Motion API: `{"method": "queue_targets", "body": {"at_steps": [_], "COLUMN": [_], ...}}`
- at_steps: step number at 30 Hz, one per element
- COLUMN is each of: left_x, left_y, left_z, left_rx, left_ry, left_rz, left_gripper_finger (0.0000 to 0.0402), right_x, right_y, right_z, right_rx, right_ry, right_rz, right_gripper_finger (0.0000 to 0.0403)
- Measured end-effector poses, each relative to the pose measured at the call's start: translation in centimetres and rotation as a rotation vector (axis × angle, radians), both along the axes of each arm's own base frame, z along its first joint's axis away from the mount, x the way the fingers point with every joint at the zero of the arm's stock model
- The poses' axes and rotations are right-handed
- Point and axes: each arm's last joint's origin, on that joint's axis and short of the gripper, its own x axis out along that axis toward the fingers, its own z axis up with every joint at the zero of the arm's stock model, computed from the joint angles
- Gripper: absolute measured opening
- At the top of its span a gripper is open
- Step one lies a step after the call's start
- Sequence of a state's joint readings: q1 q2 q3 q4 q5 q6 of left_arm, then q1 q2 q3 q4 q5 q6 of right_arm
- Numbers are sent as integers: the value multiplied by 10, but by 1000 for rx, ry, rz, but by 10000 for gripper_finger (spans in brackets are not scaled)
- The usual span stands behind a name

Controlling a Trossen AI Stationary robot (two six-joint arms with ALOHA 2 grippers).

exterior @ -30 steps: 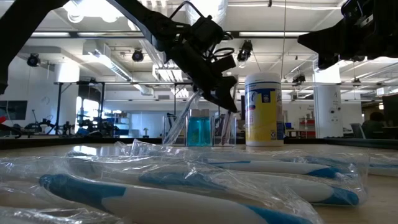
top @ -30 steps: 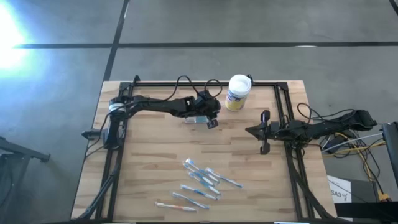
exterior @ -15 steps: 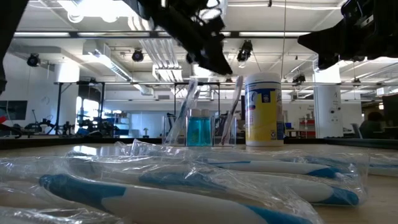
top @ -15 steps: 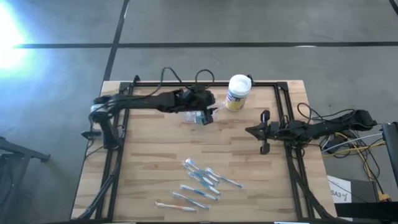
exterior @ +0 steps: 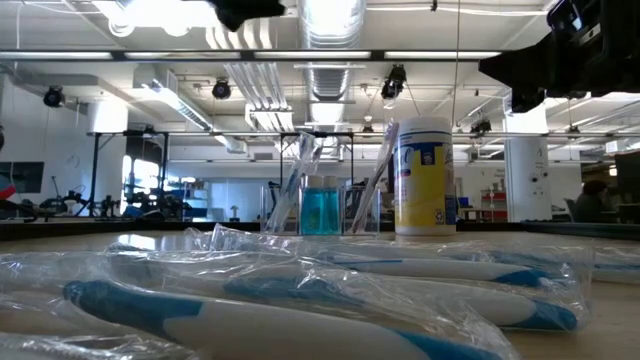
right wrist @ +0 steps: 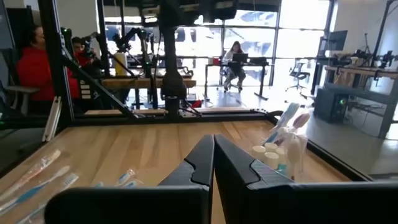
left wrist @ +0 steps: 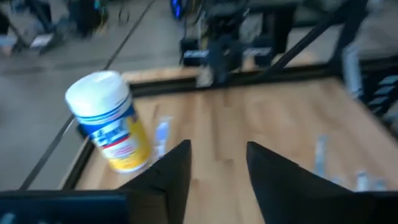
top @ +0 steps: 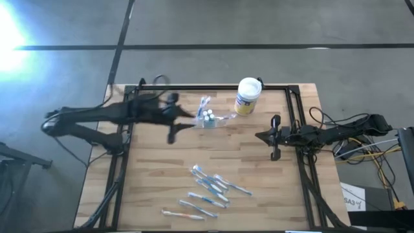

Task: Pick & Place toothbrushing station
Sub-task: Put the blue toothbrush into the right section of the transparent organizer

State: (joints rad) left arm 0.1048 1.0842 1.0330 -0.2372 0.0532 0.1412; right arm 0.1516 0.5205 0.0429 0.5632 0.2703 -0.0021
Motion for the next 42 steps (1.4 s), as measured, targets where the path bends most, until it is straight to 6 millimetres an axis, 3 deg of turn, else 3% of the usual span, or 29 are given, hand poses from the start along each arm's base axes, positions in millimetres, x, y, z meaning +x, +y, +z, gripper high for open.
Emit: {"method": "queue_targets", "body": {"at_steps": [8,15,22,36,42], "left_x": [-66,-95,-106,-119,-118], "left_y": [-19,-20,-19,-19,-19], "left_z": [-69,-116,-147,-176,-178], "left_rx": [-21,29,40,-6,-10], "left_ry": [-174,-248,-319,-410,-394], "left_rz": [-134,-125,-80,-58,-57], "left_gripper_finger": [13,4,3,1,1], "right_x": [0,0,0,0,1], "right_y": [0,0,0,0,1], "right_z": [0,-1,-1,0,4], "right_rx": [14,13,13,-27,83], "right_ry": [2,5,4,4,-13], "right_rz": [1,1,1,-3,20], "right_gripper_finger": [8,8,8,8,8]}}
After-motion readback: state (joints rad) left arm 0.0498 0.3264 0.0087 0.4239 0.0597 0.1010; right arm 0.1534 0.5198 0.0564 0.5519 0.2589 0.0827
